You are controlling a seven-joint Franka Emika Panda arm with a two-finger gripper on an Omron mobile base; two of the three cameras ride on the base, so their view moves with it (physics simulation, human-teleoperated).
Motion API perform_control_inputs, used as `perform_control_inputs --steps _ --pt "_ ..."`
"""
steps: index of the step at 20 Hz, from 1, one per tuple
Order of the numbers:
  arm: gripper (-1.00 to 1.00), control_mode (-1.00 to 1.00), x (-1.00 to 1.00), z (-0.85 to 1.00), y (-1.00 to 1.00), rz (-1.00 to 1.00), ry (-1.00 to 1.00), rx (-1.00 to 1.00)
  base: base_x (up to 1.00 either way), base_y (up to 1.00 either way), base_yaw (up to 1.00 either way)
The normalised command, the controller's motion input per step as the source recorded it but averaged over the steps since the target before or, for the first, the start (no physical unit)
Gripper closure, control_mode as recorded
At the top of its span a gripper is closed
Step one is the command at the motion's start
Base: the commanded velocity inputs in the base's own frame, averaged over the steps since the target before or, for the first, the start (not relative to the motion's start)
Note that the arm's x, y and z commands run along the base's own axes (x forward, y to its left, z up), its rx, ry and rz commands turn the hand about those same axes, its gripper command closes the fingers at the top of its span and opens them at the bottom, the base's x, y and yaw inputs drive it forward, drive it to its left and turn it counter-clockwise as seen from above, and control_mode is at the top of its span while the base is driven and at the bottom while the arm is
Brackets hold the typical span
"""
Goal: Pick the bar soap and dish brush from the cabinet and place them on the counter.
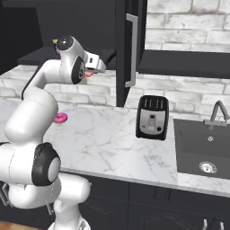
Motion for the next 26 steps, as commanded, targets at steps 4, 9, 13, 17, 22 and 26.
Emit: perform_control_inputs --steps 4,9,13,17,22,26 --pt "1.0 -1.0 -0.66 -0.44 0.0 0.0 0.0 0.0 0.0 0.0 0.0" --pt "1.0 -1.0 -0.4 -0.54 0.01 0.0 0.0 0.0 0.0 0.0 0.0" --pt "1.0 -1.0 -0.21 -0.55 0.0 0.0 0.0 0.0 0.0 0.0 0.0" --pt "1.0 -1.0 -0.11 -0.57 0.0 0.0 0.0 0.0 0.0 0.0 0.0" --pt "1.0 -1.0 0.0 -0.64 0.0 0.0 0.0 0.0 0.0 0.0 0.0" --pt "1.0 -1.0 0.0 -0.57 0.0 0.0 0.01 0.0 0.0 0.0 0.0"
